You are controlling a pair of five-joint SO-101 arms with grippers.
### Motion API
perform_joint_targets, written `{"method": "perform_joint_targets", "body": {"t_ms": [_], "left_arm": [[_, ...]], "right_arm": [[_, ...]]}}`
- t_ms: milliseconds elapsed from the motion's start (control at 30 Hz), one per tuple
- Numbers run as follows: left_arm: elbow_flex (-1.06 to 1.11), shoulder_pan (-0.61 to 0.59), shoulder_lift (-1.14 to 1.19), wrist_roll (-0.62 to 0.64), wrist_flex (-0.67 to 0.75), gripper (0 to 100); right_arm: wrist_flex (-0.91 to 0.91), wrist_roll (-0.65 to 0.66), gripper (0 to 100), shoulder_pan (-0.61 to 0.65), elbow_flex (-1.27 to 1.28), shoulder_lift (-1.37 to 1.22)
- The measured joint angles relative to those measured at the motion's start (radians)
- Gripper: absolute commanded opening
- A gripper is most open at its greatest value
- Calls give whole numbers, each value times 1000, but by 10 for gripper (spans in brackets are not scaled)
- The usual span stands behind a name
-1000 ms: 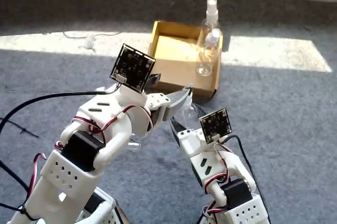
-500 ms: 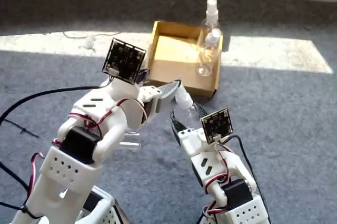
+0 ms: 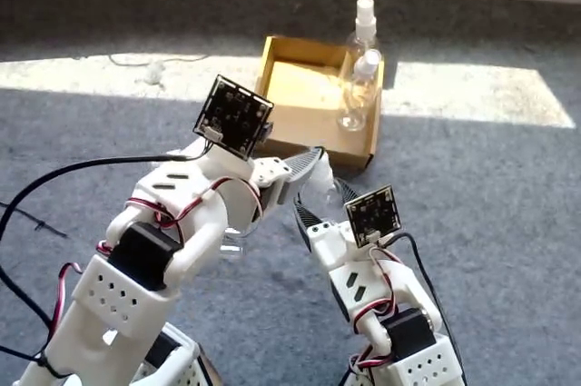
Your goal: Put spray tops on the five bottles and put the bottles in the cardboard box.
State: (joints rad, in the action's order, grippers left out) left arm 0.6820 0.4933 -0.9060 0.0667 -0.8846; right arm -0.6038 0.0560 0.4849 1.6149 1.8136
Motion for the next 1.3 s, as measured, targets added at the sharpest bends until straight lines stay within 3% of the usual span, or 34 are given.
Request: {"method": "perform_joint_targets", "body": {"t_ms": [400,533,800,967,1300], "left_arm": [[-6,-9,6,-31,-3,245],[-97,-46,15,-34,-78,245],[-176,-77,15,-43,-192,245],[-176,-120,15,-43,-207,249],[83,-107,15,-43,-196,338]], "right_arm": [[-2,2,4,2,0,0],[0,2,4,-2,-2,5],[147,2,4,-175,-5,5],[164,-3,4,-199,-29,-60],[166,-273,4,-207,-489,-578]]}}
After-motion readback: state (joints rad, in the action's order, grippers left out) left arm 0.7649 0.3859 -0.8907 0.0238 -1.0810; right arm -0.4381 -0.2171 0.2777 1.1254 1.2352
